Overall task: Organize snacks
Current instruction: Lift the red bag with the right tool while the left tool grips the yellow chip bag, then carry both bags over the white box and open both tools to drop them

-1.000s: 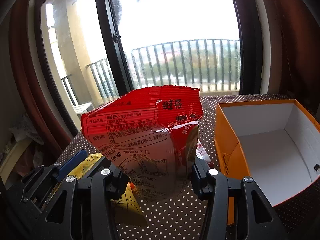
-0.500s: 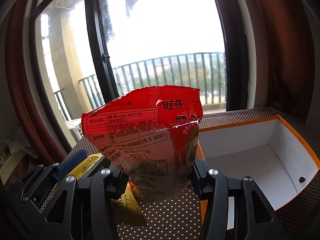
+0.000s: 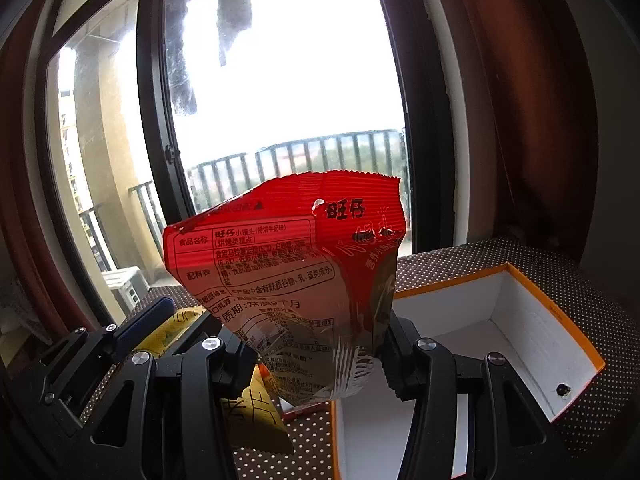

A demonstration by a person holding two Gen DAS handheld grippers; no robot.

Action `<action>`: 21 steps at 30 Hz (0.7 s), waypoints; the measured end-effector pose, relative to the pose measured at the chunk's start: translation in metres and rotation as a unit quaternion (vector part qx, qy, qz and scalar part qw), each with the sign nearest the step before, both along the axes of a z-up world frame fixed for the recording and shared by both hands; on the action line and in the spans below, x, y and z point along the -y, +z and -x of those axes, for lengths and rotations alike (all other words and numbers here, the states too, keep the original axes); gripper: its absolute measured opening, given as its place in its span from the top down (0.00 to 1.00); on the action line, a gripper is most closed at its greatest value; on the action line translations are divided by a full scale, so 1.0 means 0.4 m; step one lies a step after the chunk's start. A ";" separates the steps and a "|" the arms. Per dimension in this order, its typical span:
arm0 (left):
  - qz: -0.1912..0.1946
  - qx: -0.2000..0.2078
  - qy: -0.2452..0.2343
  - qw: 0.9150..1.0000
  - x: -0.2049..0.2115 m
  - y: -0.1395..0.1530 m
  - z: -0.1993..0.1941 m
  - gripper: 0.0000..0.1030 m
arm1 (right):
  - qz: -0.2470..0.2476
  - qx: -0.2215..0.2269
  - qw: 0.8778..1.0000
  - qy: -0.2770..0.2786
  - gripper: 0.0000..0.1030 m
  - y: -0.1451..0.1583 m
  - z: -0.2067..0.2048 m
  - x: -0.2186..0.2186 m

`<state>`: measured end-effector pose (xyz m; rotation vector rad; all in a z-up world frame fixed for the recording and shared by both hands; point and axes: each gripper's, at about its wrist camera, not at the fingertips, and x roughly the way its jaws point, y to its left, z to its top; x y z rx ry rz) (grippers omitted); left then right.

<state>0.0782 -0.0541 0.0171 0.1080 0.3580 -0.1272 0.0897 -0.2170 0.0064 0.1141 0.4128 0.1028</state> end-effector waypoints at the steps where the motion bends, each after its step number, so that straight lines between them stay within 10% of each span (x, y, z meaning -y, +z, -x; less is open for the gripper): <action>1: 0.000 0.001 -0.006 1.000 0.011 0.000 -0.005 0.70 | 0.002 0.003 1.000 -0.004 0.47 0.002 0.000 0.011; 21: 0.017 -0.035 -0.119 0.992 0.288 -0.025 -0.082 0.70 | 0.009 -0.007 0.993 -0.119 0.47 -0.009 -0.003 0.274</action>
